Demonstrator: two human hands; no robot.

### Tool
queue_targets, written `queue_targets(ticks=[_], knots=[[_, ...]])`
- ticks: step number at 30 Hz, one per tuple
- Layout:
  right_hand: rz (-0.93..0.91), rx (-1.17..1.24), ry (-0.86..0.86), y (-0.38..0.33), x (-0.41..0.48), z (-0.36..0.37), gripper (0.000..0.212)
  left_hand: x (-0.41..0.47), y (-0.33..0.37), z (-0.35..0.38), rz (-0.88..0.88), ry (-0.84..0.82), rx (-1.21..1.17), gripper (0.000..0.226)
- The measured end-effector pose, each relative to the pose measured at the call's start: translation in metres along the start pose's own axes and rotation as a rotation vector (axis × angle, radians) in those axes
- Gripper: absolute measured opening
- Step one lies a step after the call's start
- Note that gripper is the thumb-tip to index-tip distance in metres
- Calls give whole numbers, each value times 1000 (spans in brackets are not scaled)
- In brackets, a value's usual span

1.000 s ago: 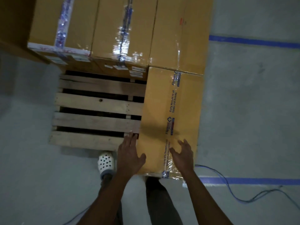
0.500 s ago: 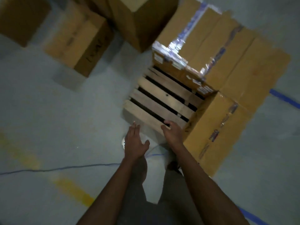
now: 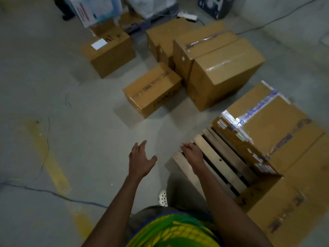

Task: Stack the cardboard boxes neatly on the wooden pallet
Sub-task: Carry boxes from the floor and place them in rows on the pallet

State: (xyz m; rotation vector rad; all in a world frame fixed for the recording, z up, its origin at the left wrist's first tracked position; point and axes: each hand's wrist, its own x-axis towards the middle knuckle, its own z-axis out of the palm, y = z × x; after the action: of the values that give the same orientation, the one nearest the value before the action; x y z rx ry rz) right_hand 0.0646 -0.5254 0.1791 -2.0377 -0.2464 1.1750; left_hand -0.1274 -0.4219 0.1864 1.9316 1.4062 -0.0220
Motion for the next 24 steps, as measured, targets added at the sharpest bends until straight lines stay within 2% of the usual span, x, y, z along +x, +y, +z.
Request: queue_targets(ticks=[5,10,13,17,20,24], knots=[[-58,28,17,-87,62,52,21,76,-1,-35,-33,-3,-81,81],[-36,2,-47,-167,143,108,14,180,-8,-80,-53,-8,-119,79],[-52,-69,-85,-221,193,128,15,245,-9,-119,-129,13,-186,80],[-40,-40,-38,-296,244,136,6,320,6,-175,-163,55,-246,80],[3,6,-3,-335,274,143,13,368,20,-208,-147,57,-271,78],[75,67,40,-362,320,163,27,454,33,-236,-94,-39,-224,78]])
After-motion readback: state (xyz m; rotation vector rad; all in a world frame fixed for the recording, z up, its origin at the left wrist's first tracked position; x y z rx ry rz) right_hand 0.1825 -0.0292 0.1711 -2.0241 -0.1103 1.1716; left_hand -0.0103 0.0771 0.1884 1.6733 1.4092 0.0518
